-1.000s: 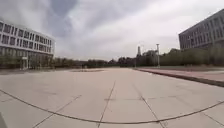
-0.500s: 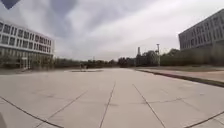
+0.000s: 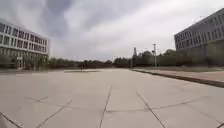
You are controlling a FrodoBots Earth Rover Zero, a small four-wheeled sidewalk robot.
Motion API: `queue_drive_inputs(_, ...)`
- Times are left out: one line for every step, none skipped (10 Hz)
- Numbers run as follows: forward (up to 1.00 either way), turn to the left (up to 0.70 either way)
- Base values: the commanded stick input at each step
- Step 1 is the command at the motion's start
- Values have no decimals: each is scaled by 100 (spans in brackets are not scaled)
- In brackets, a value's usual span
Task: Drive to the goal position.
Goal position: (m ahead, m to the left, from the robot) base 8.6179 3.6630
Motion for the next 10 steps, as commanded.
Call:
queue_drive_inputs(50, 0)
queue_drive_inputs(50, 0)
queue_drive_inputs(50, 0)
queue_drive_inputs(50, 0)
queue_drive_inputs(50, 0)
queue_drive_inputs(50, 0)
queue_drive_inputs(50, 0)
queue_drive_inputs(50, 0)
queue_drive_inputs(50, 0)
queue_drive_inputs(50, 0)
